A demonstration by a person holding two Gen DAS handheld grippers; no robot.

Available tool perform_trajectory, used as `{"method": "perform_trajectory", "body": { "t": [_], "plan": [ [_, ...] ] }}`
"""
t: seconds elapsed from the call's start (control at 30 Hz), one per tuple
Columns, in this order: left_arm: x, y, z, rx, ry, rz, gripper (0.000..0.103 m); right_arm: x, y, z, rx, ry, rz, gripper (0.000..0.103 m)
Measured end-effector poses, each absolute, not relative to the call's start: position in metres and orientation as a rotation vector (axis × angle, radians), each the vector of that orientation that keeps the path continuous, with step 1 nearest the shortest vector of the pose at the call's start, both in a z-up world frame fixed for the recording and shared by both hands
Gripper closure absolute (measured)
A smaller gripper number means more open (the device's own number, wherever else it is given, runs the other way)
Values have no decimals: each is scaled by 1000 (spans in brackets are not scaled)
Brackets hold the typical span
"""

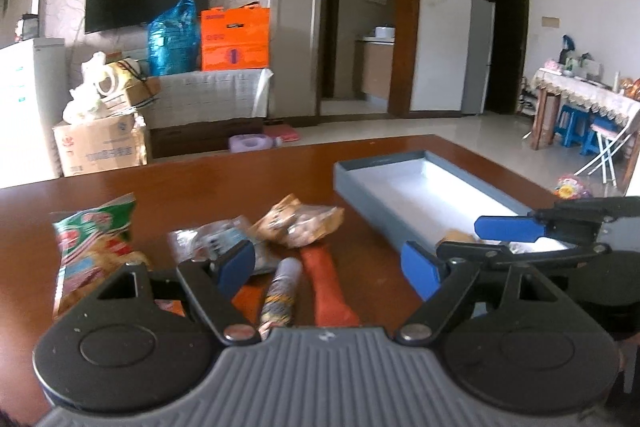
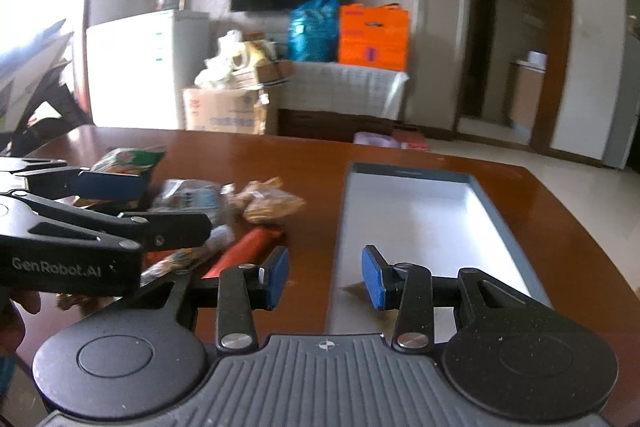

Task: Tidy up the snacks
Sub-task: 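Withdraw both grippers from the box back toward the snacks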

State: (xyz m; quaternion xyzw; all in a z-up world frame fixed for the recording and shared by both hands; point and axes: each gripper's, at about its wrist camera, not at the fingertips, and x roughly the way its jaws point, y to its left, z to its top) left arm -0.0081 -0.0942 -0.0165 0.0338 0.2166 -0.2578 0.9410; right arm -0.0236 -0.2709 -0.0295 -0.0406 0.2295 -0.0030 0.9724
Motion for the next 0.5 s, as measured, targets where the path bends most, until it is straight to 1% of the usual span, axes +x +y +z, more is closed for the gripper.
{"method": "perform_trajectory", "body": {
  "t": [0.23,0.5],
  "plan": [
    [-28,-58,-22,98,449,-468,22,-22,-246,-38,-109,504,52,61],
    [-40,-25,-52,120,511,-416,22,-10,-236,-42,-104,532,69,59]
  ]
}}
